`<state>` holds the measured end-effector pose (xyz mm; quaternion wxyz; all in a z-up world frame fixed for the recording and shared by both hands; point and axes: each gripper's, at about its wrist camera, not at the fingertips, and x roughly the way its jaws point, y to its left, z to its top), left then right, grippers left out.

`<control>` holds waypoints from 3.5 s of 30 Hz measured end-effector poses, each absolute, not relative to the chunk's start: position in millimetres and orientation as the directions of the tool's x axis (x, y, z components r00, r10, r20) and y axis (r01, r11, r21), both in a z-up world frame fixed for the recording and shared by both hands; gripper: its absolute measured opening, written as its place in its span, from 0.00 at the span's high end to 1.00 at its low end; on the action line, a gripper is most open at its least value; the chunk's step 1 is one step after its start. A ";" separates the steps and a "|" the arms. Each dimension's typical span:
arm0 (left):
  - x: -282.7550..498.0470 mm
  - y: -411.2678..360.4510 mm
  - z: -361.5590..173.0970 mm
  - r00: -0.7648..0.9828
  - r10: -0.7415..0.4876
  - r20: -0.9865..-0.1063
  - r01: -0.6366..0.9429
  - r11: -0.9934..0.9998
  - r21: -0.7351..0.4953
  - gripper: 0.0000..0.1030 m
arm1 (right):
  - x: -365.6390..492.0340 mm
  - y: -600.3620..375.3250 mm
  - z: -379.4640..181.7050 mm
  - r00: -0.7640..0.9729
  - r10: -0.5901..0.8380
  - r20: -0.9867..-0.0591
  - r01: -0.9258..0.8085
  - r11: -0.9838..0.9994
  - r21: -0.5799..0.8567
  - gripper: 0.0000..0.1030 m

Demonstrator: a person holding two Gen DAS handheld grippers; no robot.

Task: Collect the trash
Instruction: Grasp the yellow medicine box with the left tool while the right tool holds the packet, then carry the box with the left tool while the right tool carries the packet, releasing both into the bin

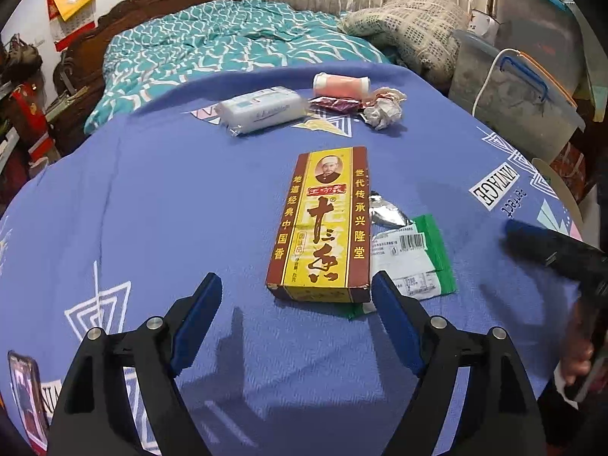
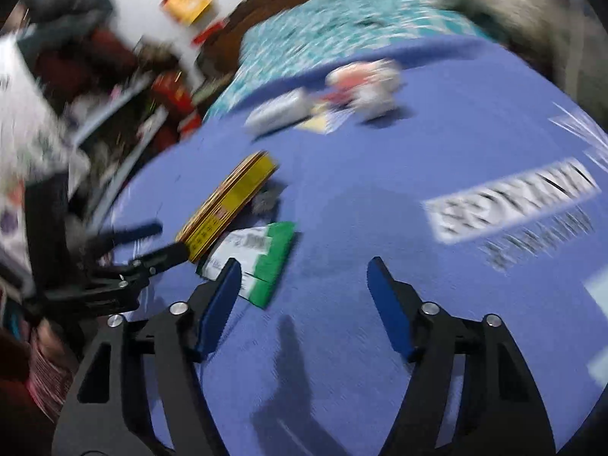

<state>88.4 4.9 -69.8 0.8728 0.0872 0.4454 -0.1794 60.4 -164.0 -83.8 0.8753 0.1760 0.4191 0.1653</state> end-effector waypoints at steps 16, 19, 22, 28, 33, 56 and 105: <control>98.3 -0.2 -88.6 0.565 -0.213 -0.797 0.413 0.909 0.049 0.45 | 118.6 -130.7 -110.1 0.406 0.650 -0.643 -0.288 0.758 0.585 0.73; 94.4 7.2 -90.3 0.579 -0.195 -0.792 0.388 0.920 0.057 0.46 | 102.9 -136.2 -106.6 0.408 0.640 -0.651 -0.312 0.768 0.560 0.86; 91.2 16.0 -89.6 0.583 -0.183 -0.791 0.365 0.930 0.054 0.46 | 86.5 -139.0 -95.0 0.409 0.661 -0.629 -0.331 0.750 0.572 0.86; 85.7 25.4 -89.8 0.595 -0.155 -0.788 0.349 0.934 0.080 0.46 | 56.3 -138.6 -87.8 0.312 0.746 -0.588 -0.338 0.666 0.666 0.82; 84.1 28.5 -90.1 0.597 -0.159 -0.786 0.351 0.933 0.077 0.46 | 45.0 -136.6 -106.1 0.261 0.770 -0.582 -0.306 0.638 0.707 0.49; 86.7 35.0 -90.5 0.574 -0.199 -0.794 0.356 0.934 0.023 0.46 | 38.8 -144.3 -107.6 0.243 0.854 -0.461 -0.230 0.512 0.827 0.42; 56.5 -499.9 -76.3 -0.006 -0.510 -0.860 0.911 0.352 -0.215 0.22 | -113.8 -640.1 -134.0 0.743 -0.011 -0.669 0.536 0.609 0.585 0.48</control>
